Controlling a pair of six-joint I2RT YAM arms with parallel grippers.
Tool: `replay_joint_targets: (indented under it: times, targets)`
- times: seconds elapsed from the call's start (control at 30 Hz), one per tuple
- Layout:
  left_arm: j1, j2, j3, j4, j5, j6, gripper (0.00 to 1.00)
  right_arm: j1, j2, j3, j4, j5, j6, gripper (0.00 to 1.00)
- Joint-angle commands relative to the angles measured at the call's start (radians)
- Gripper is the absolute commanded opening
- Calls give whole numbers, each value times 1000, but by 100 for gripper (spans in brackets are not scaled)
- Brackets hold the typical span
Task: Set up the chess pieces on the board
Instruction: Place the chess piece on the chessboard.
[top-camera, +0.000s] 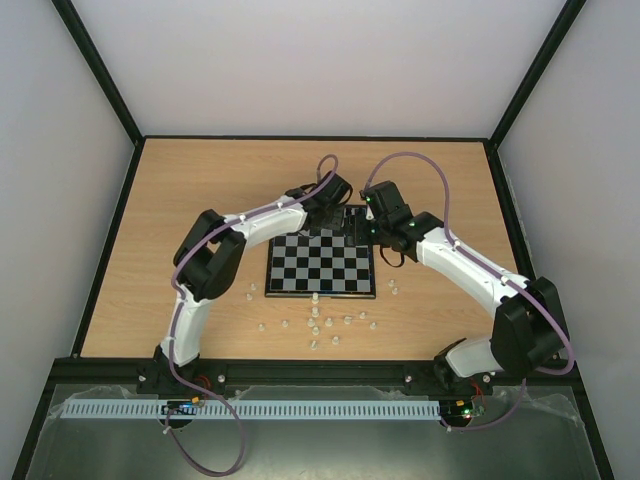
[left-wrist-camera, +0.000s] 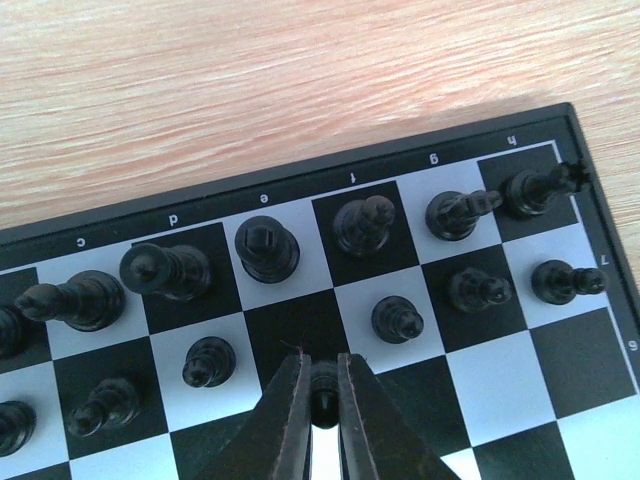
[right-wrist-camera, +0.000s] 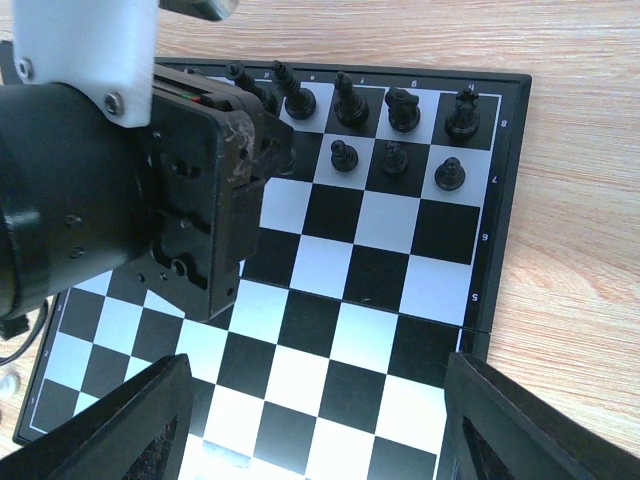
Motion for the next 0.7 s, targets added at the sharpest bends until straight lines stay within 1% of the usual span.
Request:
replay_joint_targets:
  times: [0.0,0.67]
  targets:
    - [1,30,38,-31,-20,7,5,-2,-22,-10,-4,2,4,69]
    - [28,65,25,19,-19,10,7,-2,-10,-11,1,-9,4,69]
